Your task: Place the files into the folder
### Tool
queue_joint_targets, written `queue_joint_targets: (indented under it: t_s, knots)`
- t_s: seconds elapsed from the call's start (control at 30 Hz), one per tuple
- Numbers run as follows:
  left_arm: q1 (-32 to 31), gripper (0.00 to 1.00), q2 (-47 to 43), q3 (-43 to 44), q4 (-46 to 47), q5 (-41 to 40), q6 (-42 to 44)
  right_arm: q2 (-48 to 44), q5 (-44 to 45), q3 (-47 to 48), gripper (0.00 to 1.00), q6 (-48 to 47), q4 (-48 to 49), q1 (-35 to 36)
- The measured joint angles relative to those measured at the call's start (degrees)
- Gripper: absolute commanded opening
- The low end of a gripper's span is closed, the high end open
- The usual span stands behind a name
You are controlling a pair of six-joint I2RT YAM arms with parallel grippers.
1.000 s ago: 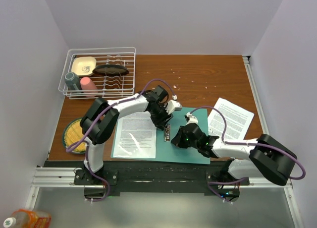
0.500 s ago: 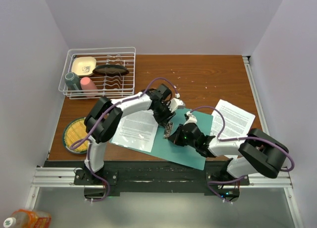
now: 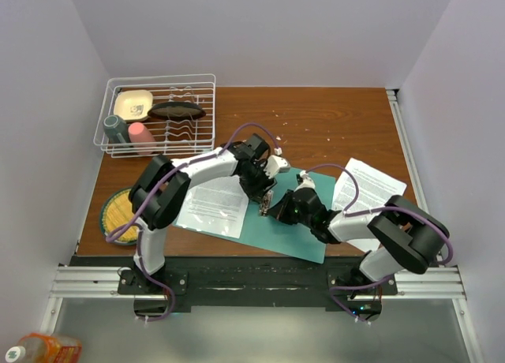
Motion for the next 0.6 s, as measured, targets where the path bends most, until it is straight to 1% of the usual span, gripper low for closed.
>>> queue_joint_targets:
  t_s: [0.1,0.2,0.3,0.6]
  knots:
    - [-0.15,0.55,-1.01,-1.4,0.02,0.24,0.02,-0.33,0.44,0.55,0.0,-0.57,-1.29,-0.39]
    - [-0.22,0.53,-1.81,-2.69,-0.02,1.18,0.02,-0.81,1.03,1.05,0.0,-1.49,-2.86,-0.7]
    - [-0.37,0.49,-2.51,-3.98,0.24,2.56,0.04,-0.87,1.33,1.57,0.0,-2.23,-3.87,-1.4]
    - [-0.42,0.42,-3.1,-5.73,1.99,6.14,0.09,-0.42,1.53,3.5,0.0,-3.63,-6.16,-2.32]
